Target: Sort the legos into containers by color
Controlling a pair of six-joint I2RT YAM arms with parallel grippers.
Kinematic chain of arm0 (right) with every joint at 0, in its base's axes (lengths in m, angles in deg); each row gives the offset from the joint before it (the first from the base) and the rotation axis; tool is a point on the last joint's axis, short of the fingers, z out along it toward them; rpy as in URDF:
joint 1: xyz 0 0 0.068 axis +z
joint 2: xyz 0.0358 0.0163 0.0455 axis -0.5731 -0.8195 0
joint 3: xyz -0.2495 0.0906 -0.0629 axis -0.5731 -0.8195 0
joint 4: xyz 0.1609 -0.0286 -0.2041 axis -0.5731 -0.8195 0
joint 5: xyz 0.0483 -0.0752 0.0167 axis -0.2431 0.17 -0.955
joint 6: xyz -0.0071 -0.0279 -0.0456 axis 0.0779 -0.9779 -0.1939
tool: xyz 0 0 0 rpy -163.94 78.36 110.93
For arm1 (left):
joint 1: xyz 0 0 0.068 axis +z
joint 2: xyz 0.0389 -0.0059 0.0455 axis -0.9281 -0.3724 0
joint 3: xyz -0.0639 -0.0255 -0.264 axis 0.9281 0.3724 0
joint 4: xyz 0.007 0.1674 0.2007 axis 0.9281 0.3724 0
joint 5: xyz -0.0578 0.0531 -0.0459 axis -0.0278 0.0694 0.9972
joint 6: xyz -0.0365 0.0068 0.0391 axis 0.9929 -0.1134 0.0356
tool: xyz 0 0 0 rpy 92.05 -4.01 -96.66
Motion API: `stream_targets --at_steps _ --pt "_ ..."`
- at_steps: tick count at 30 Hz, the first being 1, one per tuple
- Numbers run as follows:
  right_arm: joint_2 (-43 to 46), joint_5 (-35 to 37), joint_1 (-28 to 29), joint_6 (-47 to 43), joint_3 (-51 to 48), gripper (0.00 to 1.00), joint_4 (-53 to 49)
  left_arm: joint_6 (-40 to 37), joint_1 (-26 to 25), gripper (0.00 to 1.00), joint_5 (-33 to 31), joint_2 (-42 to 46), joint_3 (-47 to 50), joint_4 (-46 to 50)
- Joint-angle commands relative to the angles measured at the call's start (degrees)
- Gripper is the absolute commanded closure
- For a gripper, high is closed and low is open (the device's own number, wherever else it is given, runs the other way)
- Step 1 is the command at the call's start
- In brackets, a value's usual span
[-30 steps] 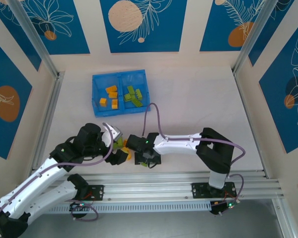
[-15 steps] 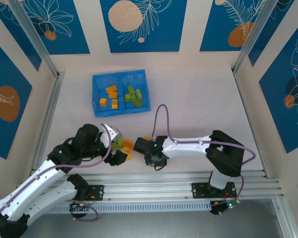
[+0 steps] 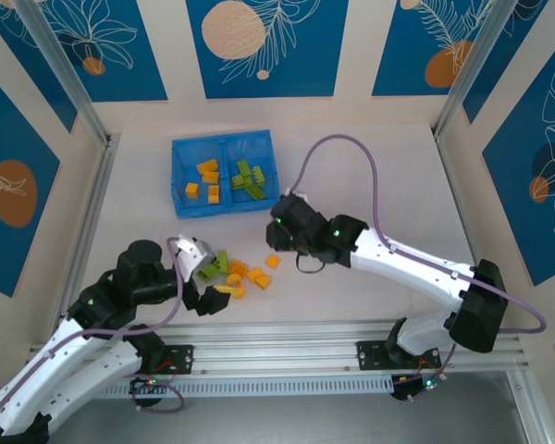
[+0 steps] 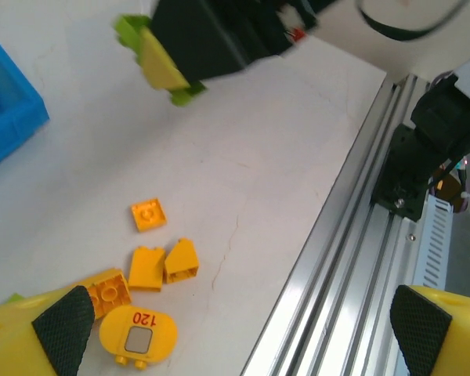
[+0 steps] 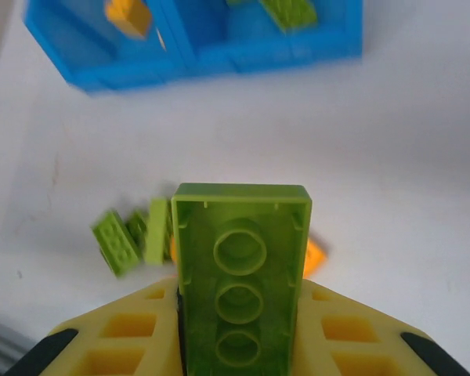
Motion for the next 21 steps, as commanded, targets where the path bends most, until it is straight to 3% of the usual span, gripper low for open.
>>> stream_targets --at_steps 1,8,14,21 --pt "-6.5 -1.1 -3.7 -10.9 7.4 0.71 5.4 -1.3 -0.5 0.0 -4.4 1.7 0.5 -0.2" --pt "-28.4 -0.5 -10.0 -18.0 30.4 0.71 2.5 -1.0 -0.5 0.0 -14.4 3.4 -0.2 3.5" --pt "-49.6 5.6 -14.1 -22.7 55.0 0.71 -3.6 -0.7 -0.5 0.0 -14.9 3.7 -0.2 3.5" --pt "-69.6 3.9 -17.0 -28.7 79.3 0.69 -2.6 -0.8 -0.4 0.0 -14.7 3.9 -0.4 4.4"
